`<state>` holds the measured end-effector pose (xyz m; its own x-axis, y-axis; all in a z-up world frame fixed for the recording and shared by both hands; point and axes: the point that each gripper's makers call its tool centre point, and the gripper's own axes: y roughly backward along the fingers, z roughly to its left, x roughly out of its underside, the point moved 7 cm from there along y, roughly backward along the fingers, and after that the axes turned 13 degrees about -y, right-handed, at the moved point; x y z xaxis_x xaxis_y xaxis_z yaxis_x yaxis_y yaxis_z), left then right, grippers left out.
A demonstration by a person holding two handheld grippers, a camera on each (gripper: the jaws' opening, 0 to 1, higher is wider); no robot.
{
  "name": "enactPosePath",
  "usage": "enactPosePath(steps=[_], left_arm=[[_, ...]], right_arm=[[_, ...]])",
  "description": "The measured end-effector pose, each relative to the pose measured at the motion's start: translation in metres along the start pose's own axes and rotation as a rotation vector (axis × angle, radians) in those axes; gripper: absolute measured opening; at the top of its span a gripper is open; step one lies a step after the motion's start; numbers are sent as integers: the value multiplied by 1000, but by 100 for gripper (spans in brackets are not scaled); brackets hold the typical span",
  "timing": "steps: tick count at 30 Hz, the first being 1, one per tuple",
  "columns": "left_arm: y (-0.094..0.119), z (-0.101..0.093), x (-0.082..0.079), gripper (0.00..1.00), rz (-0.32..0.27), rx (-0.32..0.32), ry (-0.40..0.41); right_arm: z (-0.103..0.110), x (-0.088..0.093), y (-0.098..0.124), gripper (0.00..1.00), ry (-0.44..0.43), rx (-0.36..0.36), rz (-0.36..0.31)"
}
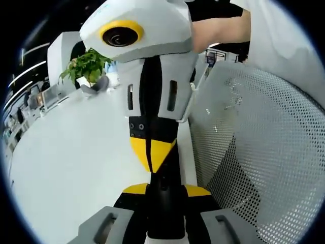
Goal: Press the specified remote control buttons in sequence, fully releasing each button before pressing the next.
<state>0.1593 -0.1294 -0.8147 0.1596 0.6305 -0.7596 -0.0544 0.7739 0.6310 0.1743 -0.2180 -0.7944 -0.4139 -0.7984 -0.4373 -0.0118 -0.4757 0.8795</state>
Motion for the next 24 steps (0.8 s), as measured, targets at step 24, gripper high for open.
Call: enactPosePath(steps=[24], left_arm=[[0, -2, -1, 25, 14, 3, 9]], right_arm=[[19, 6, 1, 0, 85, -1, -118]])
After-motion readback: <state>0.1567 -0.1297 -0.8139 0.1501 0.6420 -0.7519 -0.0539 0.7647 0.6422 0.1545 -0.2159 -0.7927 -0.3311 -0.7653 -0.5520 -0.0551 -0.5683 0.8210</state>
